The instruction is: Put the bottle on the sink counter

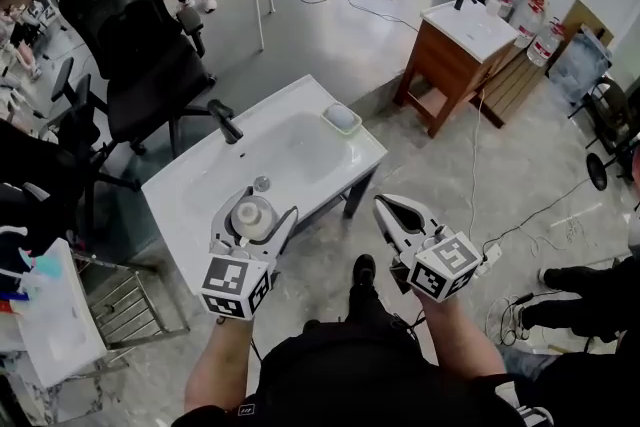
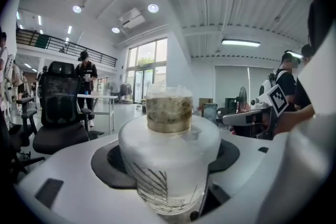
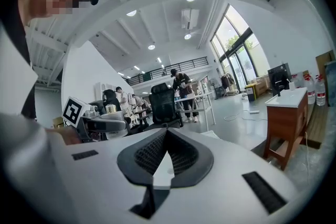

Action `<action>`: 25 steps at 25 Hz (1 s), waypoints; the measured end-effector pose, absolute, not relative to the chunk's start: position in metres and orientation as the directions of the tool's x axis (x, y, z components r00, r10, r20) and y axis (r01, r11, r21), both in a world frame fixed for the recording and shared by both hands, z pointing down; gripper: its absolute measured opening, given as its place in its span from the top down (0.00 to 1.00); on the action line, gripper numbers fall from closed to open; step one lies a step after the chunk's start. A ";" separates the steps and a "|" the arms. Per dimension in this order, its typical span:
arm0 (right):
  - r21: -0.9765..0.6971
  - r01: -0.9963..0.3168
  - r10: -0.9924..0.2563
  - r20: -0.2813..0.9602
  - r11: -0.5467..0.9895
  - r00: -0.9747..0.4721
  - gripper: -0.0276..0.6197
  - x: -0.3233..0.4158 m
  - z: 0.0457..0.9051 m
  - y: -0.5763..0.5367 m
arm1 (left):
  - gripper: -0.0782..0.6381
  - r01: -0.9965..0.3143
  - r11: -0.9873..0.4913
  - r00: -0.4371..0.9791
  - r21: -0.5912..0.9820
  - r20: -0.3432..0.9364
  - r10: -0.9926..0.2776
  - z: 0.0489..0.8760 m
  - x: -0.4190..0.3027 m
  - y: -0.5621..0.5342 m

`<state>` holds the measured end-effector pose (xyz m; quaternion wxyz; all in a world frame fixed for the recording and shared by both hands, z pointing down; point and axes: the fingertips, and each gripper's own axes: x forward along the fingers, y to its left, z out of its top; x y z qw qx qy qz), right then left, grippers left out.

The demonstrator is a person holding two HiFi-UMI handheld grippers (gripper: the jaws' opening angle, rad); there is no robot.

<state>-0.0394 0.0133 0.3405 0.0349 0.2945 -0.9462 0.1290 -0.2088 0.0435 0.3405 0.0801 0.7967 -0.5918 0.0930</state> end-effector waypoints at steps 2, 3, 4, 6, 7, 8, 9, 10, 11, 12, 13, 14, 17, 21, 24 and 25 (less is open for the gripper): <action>-0.229 -0.552 -0.533 0.144 0.802 -0.834 0.94 -0.033 0.344 -0.017 | 0.40 -0.962 -0.272 0.270 0.026 0.250 -0.930 0.343 -0.202 0.016; -0.231 -0.544 -0.525 0.144 0.807 -0.839 0.94 -0.029 0.345 -0.033 | 0.40 -0.963 -0.267 0.265 0.028 0.251 -0.931 0.343 -0.197 0.001; -0.234 -0.535 -0.516 0.143 0.812 -0.845 0.94 -0.024 0.345 -0.050 | 0.40 -0.965 -0.261 0.260 0.027 0.252 -0.932 0.342 -0.191 -0.014; -0.239 -0.514 -0.494 0.141 0.824 -0.858 0.94 -0.015 0.346 -0.082 | 0.40 -0.968 -0.250 0.248 0.026 0.253 -0.935 0.340 -0.180 -0.044; -0.241 -0.504 -0.483 0.142 0.830 -0.864 0.94 -0.011 0.347 -0.097 | 0.40 -0.970 -0.242 0.242 0.030 0.253 -0.937 0.339 -0.174 -0.058; -0.242 -0.494 -0.473 0.144 0.835 -0.869 0.94 -0.007 0.347 -0.111 | 0.40 -0.971 -0.234 0.236 0.035 0.253 -0.938 0.338 -0.169 -0.071; -0.242 -0.485 -0.463 0.146 0.840 -0.874 0.93 -0.002 0.346 -0.124 | 0.40 -0.973 -0.227 0.230 0.041 0.253 -0.940 0.337 -0.164 -0.082; -0.239 -0.476 -0.453 0.147 0.846 -0.879 0.94 0.002 0.346 -0.135 | 0.40 -0.974 -0.221 0.225 0.044 0.252 -0.941 0.335 -0.159 -0.093; -0.236 -0.467 -0.444 0.146 0.853 -0.884 0.94 0.005 0.345 -0.146 | 0.40 -0.975 -0.216 0.220 0.046 0.249 -0.943 0.333 -0.154 -0.103; -0.232 -0.460 -0.437 0.144 0.857 -0.888 0.94 0.009 0.345 -0.155 | 0.40 -0.976 -0.212 0.217 0.047 0.246 -0.945 0.331 -0.150 -0.111; -0.232 -0.459 -0.436 0.144 0.858 -0.888 0.93 0.012 0.345 -0.164 | 0.40 -0.976 -0.211 0.216 0.048 0.242 -0.946 0.329 -0.146 -0.118; -0.236 -0.462 -0.440 0.143 0.855 -0.886 0.94 0.016 0.346 -0.173 | 0.40 -0.976 -0.212 0.217 0.049 0.239 -0.946 0.328 -0.142 -0.124; -0.258 -0.468 -0.451 0.128 0.845 -0.883 0.93 0.020 0.344 -0.189 | 0.40 -0.975 -0.220 0.224 0.043 0.242 -0.944 0.327 -0.136 -0.139; -0.248 -0.478 -0.455 0.147 0.843 -0.878 0.94 0.012 0.347 -0.200 | 0.40 -0.972 -0.232 0.235 0.042 0.239 -0.942 0.331 -0.141 -0.151; -0.244 -0.496 -0.469 0.164 0.833 -0.868 0.94 0.001 0.349 -0.201 | 0.40 -0.967 -0.252 0.255 0.045 0.240 -0.937 0.337 -0.150 -0.157; -0.240 -0.504 -0.474 0.173 0.830 -0.863 0.94 -0.002 0.349 -0.201 | 0.40 -0.964 -0.261 0.265 0.050 0.240 -0.934 0.339 -0.152 -0.159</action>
